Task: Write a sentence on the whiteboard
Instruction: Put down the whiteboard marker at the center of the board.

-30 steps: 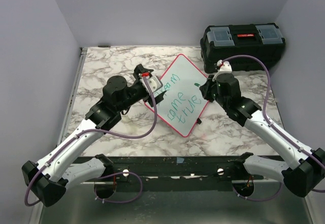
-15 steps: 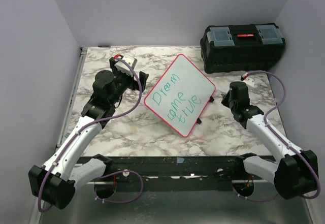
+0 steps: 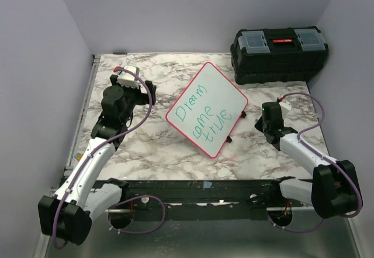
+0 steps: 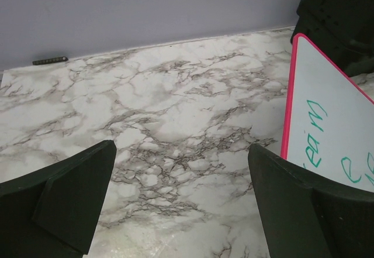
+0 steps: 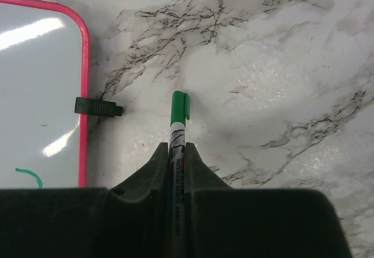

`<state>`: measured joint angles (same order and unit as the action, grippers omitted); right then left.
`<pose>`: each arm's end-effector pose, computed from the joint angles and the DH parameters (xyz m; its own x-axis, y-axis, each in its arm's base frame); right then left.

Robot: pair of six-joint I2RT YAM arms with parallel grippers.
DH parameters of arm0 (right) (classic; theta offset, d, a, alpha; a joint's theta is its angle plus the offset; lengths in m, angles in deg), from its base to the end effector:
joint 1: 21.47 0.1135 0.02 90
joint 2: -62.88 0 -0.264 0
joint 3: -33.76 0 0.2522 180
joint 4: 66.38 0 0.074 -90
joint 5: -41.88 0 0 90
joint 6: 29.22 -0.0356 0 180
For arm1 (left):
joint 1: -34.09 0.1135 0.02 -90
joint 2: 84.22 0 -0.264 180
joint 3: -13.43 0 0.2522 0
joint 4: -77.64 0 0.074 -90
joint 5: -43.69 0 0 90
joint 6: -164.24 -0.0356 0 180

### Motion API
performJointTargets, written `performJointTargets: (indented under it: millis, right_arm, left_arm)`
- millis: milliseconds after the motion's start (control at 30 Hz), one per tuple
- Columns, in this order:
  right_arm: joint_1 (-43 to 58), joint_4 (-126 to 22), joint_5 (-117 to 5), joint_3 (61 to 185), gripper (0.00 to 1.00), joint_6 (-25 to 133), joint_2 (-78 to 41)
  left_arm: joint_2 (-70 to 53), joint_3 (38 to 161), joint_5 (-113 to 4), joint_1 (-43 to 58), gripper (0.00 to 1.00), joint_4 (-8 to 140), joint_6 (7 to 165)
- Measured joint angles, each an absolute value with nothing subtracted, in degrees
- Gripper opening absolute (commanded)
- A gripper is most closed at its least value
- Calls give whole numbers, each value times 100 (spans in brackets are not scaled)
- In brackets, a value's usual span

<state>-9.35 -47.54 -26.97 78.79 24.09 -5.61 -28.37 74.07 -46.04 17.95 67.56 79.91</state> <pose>0.2313 0.0365 0.1866 -0.4887 0.4650 -0.7382 0.4454 0.8606 0.2472 0.2231 -0.0644 0.3429 -0.1151 -0.0695 -0.9909 0.2634 0.9597 -0.0979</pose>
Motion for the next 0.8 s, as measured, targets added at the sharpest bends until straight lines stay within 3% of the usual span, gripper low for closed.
performJointTargets:
  millis: [233,400,600,800]
  right_arm:
    - [-961,-4872,-2699,7698,38,2280,-504]
    - [-988,-4863,-2695,7634,69,2237,-377]
    - [-988,-4813,-2690,7641,99,2234,-257]
    - [-988,-4459,-2703,7940,100,2355,12]
  left_arm:
    - [-2979,7136,-4245,1985,98,6988,8238]
    - [-3045,6989,-4073,2066,99,7128,8341]
    - [-3086,6884,-3957,2117,99,7307,8400]
    - [-3099,6821,-3835,2141,99,7465,8417]
